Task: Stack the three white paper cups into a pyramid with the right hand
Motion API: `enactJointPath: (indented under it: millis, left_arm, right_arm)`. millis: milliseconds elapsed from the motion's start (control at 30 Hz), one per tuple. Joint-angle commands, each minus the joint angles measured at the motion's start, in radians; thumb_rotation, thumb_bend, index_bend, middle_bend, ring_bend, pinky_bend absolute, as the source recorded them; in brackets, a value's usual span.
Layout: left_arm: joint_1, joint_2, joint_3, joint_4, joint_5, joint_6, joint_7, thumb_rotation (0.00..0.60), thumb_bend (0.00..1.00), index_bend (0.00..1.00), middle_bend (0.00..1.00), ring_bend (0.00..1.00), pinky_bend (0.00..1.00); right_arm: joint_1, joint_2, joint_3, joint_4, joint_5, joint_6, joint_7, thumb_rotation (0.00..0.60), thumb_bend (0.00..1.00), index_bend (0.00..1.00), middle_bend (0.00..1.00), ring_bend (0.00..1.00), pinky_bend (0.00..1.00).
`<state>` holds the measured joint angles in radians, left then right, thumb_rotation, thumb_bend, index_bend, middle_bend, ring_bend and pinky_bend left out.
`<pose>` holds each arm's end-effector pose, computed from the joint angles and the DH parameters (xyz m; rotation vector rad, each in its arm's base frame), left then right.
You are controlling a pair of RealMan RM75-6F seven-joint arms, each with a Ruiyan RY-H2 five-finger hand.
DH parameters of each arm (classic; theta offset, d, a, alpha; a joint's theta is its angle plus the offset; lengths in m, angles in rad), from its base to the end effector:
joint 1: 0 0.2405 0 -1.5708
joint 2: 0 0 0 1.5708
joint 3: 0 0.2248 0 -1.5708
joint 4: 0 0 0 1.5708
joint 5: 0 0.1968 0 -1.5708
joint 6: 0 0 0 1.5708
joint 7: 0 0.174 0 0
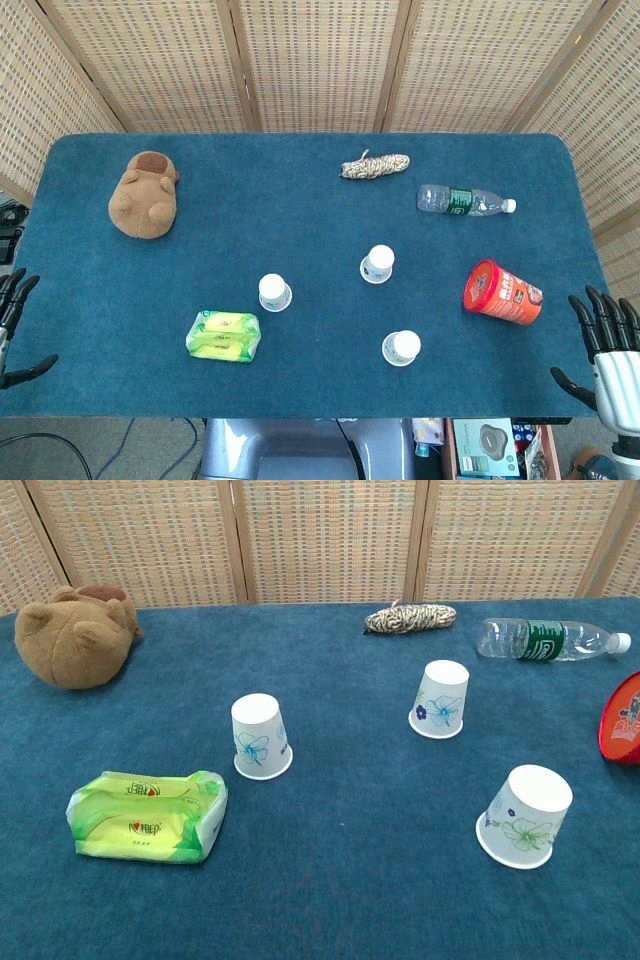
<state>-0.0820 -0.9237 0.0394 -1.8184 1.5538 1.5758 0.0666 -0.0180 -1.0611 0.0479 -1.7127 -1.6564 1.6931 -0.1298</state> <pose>-0.2478 0.1873 0.1913 -1.4361 -0.8409 -0.8859 -0.2447 -0.1757 0.1884 1.3574 -0.6877 0.9719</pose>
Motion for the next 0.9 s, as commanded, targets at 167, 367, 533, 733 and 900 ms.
enactJointPath:
  millis: [167, 367, 533, 733, 900]
  left_arm:
    - [0.003, 0.001, -0.005, 0.0, 0.004, -0.005, -0.004, 0.6, 0.1, 0.0, 0.0, 0.0, 0.0]
    - [0.007, 0.003, -0.01, 0.006, 0.014, -0.001, -0.019, 0.6, 0.1, 0.0, 0.0, 0.0, 0.0]
    - [0.004, 0.0, -0.016, 0.008, 0.013, -0.011, -0.016, 0.6, 0.1, 0.0, 0.0, 0.0, 0.0]
    - [-0.001, -0.007, -0.022, 0.006, 0.004, -0.03, 0.002, 0.6, 0.1, 0.0, 0.0, 0.0, 0.0]
    - [-0.012, -0.012, -0.034, 0.013, -0.025, -0.057, 0.008, 0.6, 0.1, 0.0, 0.0, 0.0, 0.0]
  right_arm:
    - [0.005, -0.007, 0.003, 0.004, 0.005, -0.014, -0.012, 0.6, 0.0, 0.0, 0.0, 0.0, 0.0]
    - [0.023, -0.02, 0.01, 0.015, -0.021, -0.018, -0.003, 0.6, 0.0, 0.0, 0.01, 0.0, 0.0]
    - [0.121, -0.016, 0.045, 0.012, -0.086, -0.094, 0.03, 0.6, 0.0, 0.03, 0.1, 0.01, 0.01]
    - [0.319, 0.017, 0.126, -0.041, -0.027, -0.357, 0.081, 0.6, 0.0, 0.11, 0.17, 0.08, 0.14]
    - [0.469, -0.017, 0.187, -0.061, 0.122, -0.595, 0.109, 0.6, 0.0, 0.13, 0.21, 0.11, 0.22]
